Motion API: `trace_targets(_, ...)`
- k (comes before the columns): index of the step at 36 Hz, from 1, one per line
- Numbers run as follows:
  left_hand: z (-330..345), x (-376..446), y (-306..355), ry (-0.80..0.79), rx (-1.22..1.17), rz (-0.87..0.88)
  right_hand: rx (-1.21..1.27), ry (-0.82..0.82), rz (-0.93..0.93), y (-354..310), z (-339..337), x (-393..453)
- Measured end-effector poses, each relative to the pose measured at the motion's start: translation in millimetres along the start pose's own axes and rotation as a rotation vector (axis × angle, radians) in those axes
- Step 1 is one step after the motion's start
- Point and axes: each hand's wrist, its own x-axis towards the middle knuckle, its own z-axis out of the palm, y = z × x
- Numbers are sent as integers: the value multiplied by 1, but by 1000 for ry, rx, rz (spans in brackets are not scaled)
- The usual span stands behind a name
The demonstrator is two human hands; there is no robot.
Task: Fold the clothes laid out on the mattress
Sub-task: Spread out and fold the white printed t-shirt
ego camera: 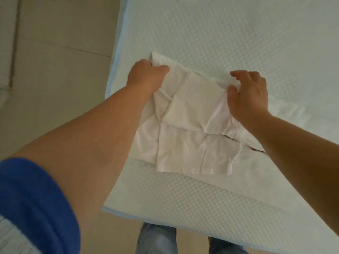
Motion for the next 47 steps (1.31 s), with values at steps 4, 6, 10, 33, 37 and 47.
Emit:
trace_targets(4,-2,21,14,-77,-127,18,-89,-188,-35,-1,-1,24)
trace_targets(6,-3,27,15,-46,-221,-2,-112,-252,-69,-4,-2,32)
trace_targets(10,-1,36,3,12,-330,-68,-24,-324,40,-4,-2,46)
trace_targets(33,56,-46,-77,-40,746,647,-523,-301,-474,-1,57,-8)
trace_targets(37,48,-31,-82,-7,759,612,-571,-301,-497,-1,61,-5)
trace_targets(47,-5,-95,-128,330,270,407,-648,-412,-518,-17,52,-7)
